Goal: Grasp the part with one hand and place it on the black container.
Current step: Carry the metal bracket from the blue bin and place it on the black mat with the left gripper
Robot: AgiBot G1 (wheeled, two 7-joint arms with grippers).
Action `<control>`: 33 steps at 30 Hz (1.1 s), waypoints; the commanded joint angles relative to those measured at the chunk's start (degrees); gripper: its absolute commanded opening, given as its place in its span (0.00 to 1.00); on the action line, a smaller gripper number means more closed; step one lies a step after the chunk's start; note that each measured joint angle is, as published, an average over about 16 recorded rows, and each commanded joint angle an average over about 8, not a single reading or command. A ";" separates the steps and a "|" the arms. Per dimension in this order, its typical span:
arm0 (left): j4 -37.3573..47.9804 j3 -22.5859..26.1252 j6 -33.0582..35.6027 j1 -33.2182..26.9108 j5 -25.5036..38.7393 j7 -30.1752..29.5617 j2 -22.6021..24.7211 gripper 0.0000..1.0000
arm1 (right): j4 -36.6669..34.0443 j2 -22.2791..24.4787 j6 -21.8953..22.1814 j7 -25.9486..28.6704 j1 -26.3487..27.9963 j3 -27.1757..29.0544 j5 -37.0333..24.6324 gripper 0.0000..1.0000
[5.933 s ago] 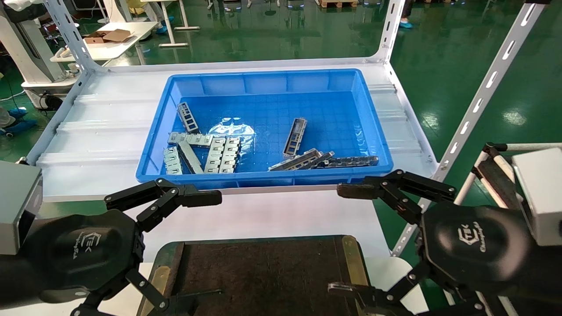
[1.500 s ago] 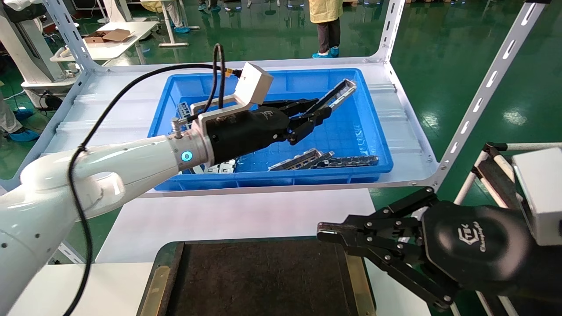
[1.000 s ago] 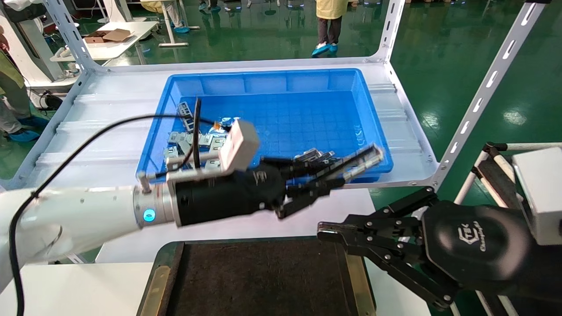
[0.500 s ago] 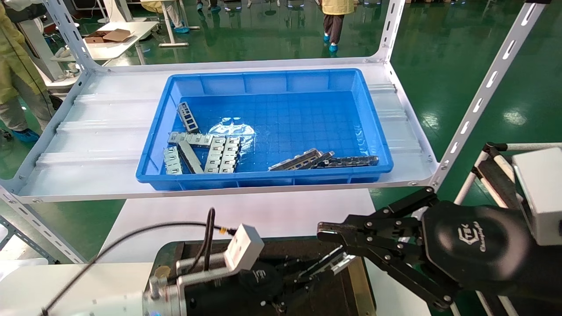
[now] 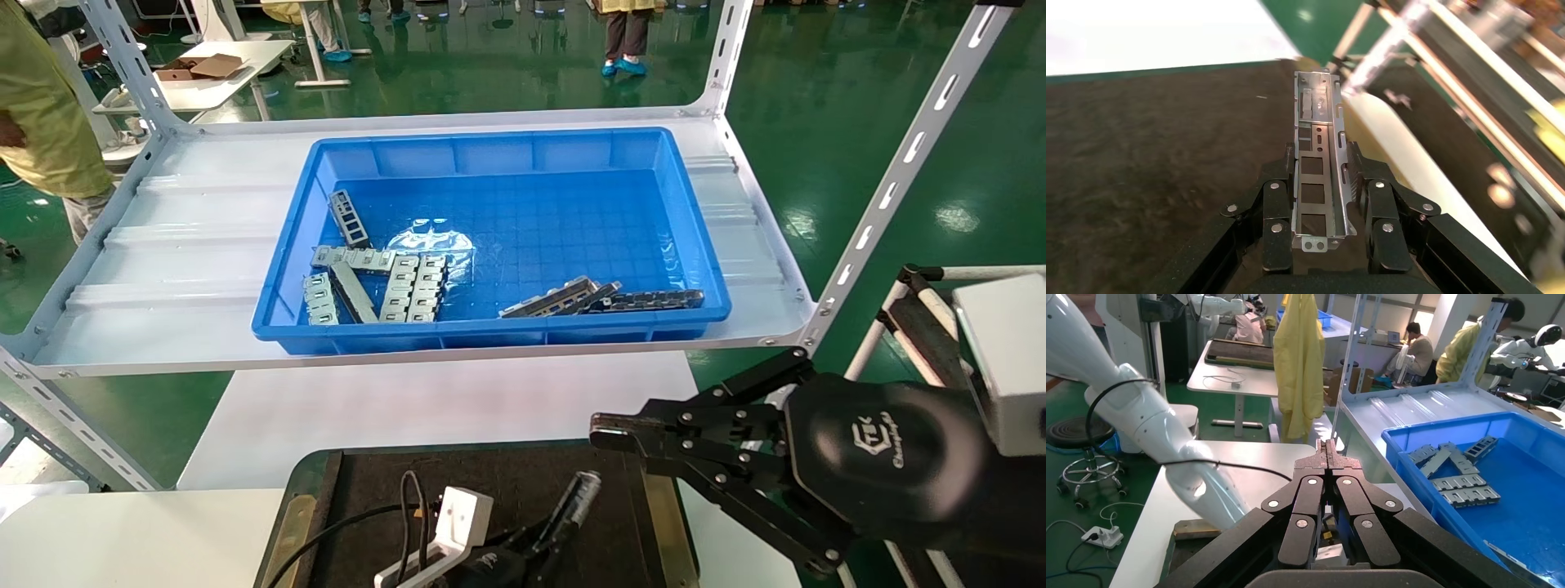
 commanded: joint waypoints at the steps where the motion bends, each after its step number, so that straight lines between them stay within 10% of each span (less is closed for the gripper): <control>1: -0.02 -0.84 -4.34 1.22 -0.24 0.09 2.00 0.00 | 0.00 0.00 0.00 0.00 0.00 0.00 0.00 0.00; 18: 6.21 -11.88 -16.75 5.69 6.40 -0.30 14.55 0.00 | 0.00 0.01 0.01 -0.01 0.01 -0.03 0.02 0.00; 33: 7.52 -9.17 -21.65 5.70 11.33 -8.00 15.52 0.00 | 0.00 0.02 0.02 -0.02 0.01 -0.05 0.03 0.00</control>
